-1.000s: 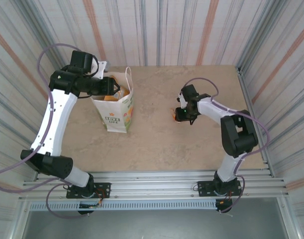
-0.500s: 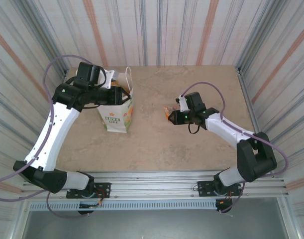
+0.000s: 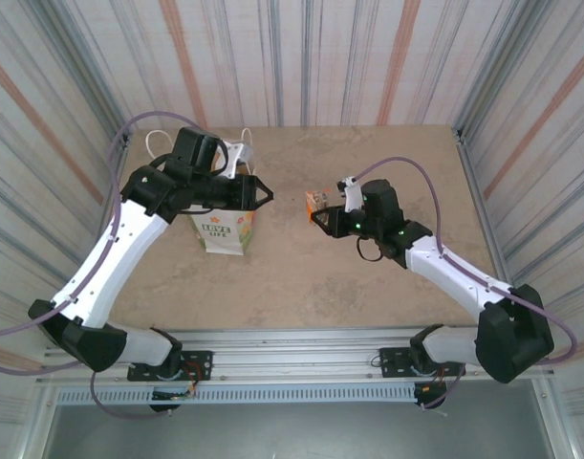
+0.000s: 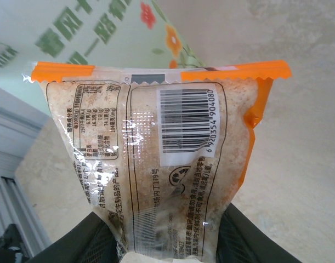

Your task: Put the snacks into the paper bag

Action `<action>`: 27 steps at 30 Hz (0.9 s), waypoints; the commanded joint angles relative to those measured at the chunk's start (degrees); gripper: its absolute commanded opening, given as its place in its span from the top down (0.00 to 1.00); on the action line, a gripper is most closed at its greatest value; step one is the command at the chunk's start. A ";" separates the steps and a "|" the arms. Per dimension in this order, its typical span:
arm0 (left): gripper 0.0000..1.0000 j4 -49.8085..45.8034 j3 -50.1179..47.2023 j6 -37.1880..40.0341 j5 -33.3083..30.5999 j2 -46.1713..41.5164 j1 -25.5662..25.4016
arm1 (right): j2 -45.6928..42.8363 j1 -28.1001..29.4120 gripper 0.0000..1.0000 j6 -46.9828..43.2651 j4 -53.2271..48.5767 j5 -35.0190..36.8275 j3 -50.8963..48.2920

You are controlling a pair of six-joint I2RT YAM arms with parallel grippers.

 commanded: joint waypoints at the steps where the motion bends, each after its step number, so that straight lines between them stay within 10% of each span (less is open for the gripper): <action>1: 0.40 2.29 -0.43 -1.86 0.92 1.18 -1.58 | -2.38 0.71 0.57 1.51 2.94 -0.66 0.04; 27: 0.38 9.72 0.63 -6.04 5.78 7.26 -4.62 | -3.73 6.58 0.58 -3.37 4.50 1.85 3.64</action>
